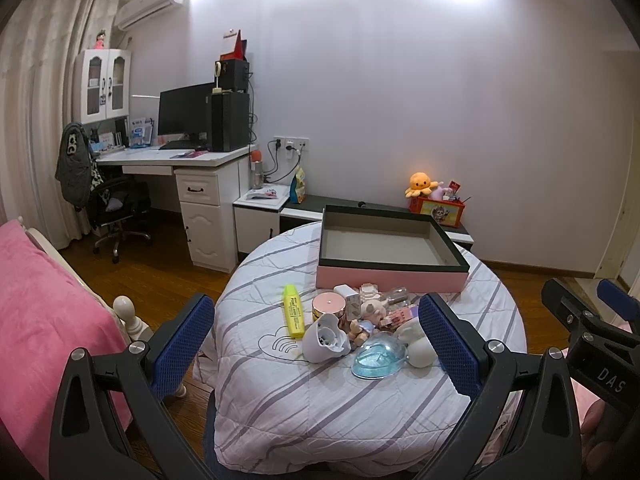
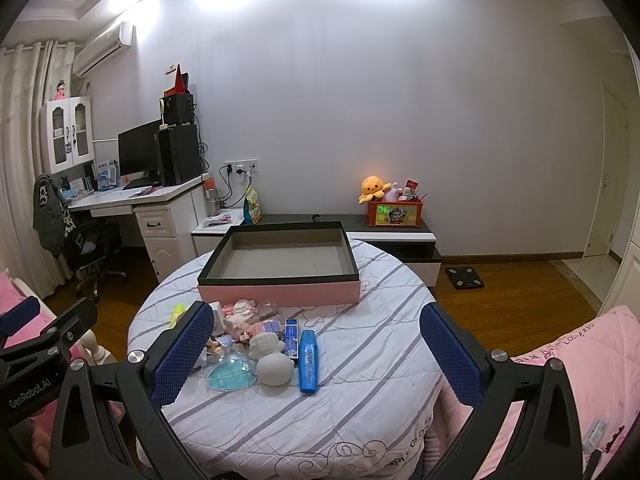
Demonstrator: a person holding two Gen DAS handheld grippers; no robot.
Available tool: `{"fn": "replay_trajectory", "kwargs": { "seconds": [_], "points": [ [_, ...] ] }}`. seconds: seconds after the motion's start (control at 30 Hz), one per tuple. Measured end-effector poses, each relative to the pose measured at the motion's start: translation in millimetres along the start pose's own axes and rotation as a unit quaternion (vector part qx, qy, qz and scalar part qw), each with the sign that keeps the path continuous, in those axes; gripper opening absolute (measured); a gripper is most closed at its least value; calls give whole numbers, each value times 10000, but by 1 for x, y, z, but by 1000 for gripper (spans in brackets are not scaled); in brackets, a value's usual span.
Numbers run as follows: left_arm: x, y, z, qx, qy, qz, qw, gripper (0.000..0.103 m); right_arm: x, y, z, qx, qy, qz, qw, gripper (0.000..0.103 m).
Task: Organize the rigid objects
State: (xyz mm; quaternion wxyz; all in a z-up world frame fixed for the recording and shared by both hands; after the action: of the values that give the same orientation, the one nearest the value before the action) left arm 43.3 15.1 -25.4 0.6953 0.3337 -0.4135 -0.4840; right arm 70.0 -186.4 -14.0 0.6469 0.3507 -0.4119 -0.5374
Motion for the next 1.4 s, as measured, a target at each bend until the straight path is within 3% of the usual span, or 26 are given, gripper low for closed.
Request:
{"fn": "replay_trajectory", "kwargs": {
  "seconds": [0.7, 1.4],
  "points": [
    [-2, -11, -11, -100, -25, 4, 9999, 103, -1, -4, -7, -75, 59, 54, 9999, 103],
    [-27, -75, -109, -1200, 296, -6, 9923, 103, -7, -85, -110, -1360, 640, 116, 9886, 103]
  ]
}}
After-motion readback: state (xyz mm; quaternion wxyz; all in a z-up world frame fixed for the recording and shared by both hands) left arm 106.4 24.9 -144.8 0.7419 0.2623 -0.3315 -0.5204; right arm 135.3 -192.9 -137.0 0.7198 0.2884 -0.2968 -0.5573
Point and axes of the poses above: each gripper's, at about its wrist camera, not at the fingertips, and z roughly against the way its jaws point, x to its right, y to its top, the point moved 5 cm from there along -z, roughly the way its jaws point, and after that the axes turned 12 degrees about z, right-handed, at the moved point
